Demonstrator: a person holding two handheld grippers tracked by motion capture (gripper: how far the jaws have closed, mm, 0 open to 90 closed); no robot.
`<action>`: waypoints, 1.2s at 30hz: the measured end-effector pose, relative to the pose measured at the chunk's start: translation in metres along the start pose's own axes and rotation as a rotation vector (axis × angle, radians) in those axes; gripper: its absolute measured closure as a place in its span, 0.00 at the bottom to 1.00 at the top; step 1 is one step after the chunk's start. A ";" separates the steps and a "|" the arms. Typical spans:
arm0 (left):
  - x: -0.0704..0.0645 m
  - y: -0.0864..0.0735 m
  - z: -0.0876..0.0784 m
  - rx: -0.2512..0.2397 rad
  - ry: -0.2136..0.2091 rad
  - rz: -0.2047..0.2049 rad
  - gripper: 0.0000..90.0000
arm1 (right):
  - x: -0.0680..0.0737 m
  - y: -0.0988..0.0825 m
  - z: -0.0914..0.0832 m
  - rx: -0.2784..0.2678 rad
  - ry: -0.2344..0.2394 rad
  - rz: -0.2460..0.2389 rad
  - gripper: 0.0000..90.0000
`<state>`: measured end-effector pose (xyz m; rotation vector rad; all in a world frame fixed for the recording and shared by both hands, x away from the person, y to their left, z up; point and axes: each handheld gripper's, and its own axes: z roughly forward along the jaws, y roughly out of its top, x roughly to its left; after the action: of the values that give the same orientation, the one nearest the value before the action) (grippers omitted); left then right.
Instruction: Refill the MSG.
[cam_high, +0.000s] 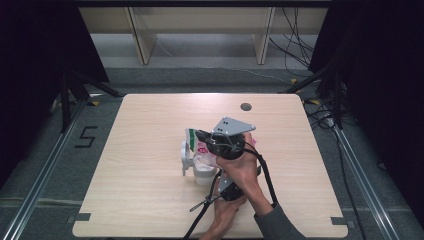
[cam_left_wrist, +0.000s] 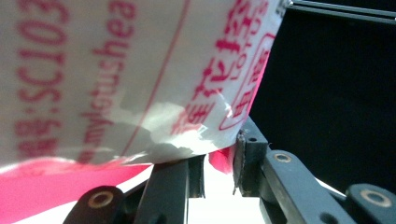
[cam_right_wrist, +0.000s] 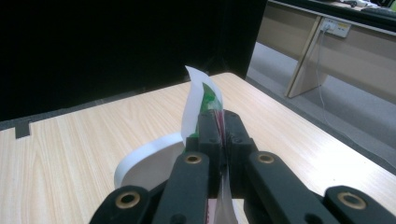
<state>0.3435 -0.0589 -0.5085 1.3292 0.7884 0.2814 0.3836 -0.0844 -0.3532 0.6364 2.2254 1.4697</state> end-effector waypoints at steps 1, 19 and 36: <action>-0.001 0.000 0.000 -0.004 -0.003 -0.007 0.85 | -0.001 0.000 0.001 -0.010 -0.013 -0.006 0.99; -0.004 0.001 0.003 -0.034 0.001 -0.034 0.85 | 0.000 0.001 0.001 -0.005 -0.012 -0.031 0.99; -0.001 0.001 -0.001 0.000 -0.020 0.007 0.85 | -0.001 0.000 0.001 -0.008 -0.011 -0.025 0.99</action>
<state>0.3425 -0.0584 -0.5076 1.3336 0.7666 0.2730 0.3849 -0.0838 -0.3536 0.6101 2.2105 1.4585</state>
